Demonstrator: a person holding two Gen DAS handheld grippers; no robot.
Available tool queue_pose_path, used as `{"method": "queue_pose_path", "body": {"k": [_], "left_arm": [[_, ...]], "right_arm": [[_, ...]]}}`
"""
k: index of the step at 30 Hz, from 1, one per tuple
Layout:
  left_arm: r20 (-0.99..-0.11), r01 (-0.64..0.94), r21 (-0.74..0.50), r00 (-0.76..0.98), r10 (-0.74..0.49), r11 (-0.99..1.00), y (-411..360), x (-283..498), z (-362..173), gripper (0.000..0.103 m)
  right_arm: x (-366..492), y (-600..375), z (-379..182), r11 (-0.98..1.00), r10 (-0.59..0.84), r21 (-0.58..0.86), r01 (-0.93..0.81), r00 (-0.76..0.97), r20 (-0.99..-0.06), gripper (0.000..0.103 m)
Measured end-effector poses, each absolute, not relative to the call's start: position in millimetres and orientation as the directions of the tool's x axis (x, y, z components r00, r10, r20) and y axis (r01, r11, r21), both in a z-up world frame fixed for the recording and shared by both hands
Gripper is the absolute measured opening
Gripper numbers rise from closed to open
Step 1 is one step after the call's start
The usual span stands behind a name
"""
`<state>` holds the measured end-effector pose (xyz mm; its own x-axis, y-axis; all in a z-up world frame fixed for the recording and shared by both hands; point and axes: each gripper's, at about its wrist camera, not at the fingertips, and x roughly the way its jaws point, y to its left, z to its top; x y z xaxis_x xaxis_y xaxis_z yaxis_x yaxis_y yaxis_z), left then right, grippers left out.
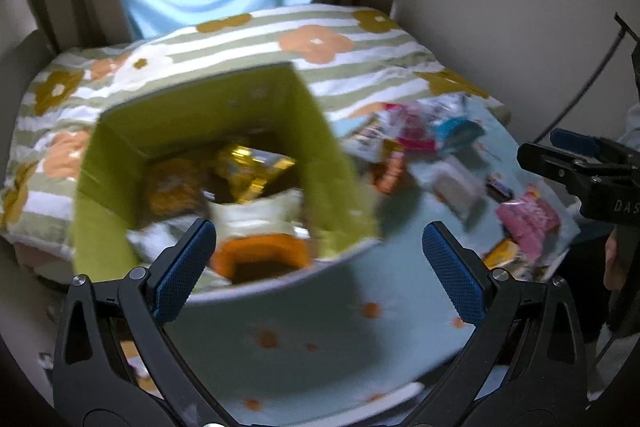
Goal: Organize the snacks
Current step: 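Move both tools back toward the remaining snacks on the table, then grasp the yellow-and-white chip bag with the left tool while the right tool grasps the pink candy bag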
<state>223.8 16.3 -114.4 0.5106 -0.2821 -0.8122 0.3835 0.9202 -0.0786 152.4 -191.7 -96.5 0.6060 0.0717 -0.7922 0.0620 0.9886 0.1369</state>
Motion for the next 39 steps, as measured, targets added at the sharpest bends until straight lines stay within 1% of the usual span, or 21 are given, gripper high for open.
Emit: {"method": "queue_pose_path", "body": {"k": [3,8,13,16,20,23,26,30,35,36,37,39], "left_arm": [[-0.825,0.378,-0.14,0.467,-0.319,0.915,-21.0,205.7,-121.5,0.102],[-0.846,0.35,-0.235,0.385,-0.368,0.907,-75.1,176.5,-142.1,0.102],[-0.882,0.319,-0.242,0.323,-0.345,0.917,-128.8,149.5,-171.5,0.102],[-0.898,0.281,-0.275,0.267,-0.35,0.919,-154.4,141.1,-191.9,0.102],[-0.923,0.262,-0.245,0.231,-0.307,0.933,-185.8,133.2,-216.5,0.102],[-0.932,0.249,-0.241,0.209,-0.295,0.938,-201.1,132.1,-230.2,0.102],[-0.941,0.218,-0.206,0.222,-0.254,0.954,-209.7,130.7,-243.0,0.102],[-0.952,0.192,-0.198,0.197,-0.236,0.961,-215.5,131.0,-264.0,0.102],[-0.946,0.164,-0.273,0.134,-0.295,0.948,-216.3,135.5,-288.3,0.102],[-0.945,0.162,-0.28,0.128,-0.302,0.946,-216.8,135.5,-290.7,0.1],[-0.941,0.164,-0.294,0.121,-0.315,0.942,-217.4,135.2,-292.9,0.095],[-0.942,0.163,-0.296,0.115,-0.316,0.941,-218.0,135.6,-295.1,0.09]], "right_arm": [[127.9,-229.8,-98.1,0.984,0.097,0.169,0.061,0.607,-0.789,0.094],[88.7,-279.5,-100.2,0.988,0.086,0.146,0.051,0.601,-0.794,0.094],[64.5,-327.1,-118.1,0.986,0.095,0.157,0.059,0.576,-0.812,0.094],[54.9,-346.3,-131.2,0.983,0.109,0.172,0.062,0.559,-0.822,0.094],[47.8,-367.6,-152.7,0.982,0.122,0.18,0.058,0.535,-0.836,0.094],[48.8,-376.4,-171.4,0.978,0.14,0.2,0.064,0.51,-0.849,0.094],[51.5,-382.4,-190.0,0.972,0.163,0.224,0.067,0.494,-0.854,0.094],[54.8,-383.8,-208.5,0.974,0.165,0.219,0.06,0.477,-0.863,0.094],[61.3,-383.4,-228.2,0.975,0.173,0.218,0.05,0.448,-0.877,0.094],[63.3,-383.5,-232.0,0.974,0.176,0.22,0.051,0.441,-0.88,0.094],[65.0,-383.8,-234.8,0.974,0.178,0.222,0.051,0.437,-0.882,0.094],[68.8,-384.3,-239.8,0.972,0.183,0.228,0.055,0.43,-0.884,0.094]]}}
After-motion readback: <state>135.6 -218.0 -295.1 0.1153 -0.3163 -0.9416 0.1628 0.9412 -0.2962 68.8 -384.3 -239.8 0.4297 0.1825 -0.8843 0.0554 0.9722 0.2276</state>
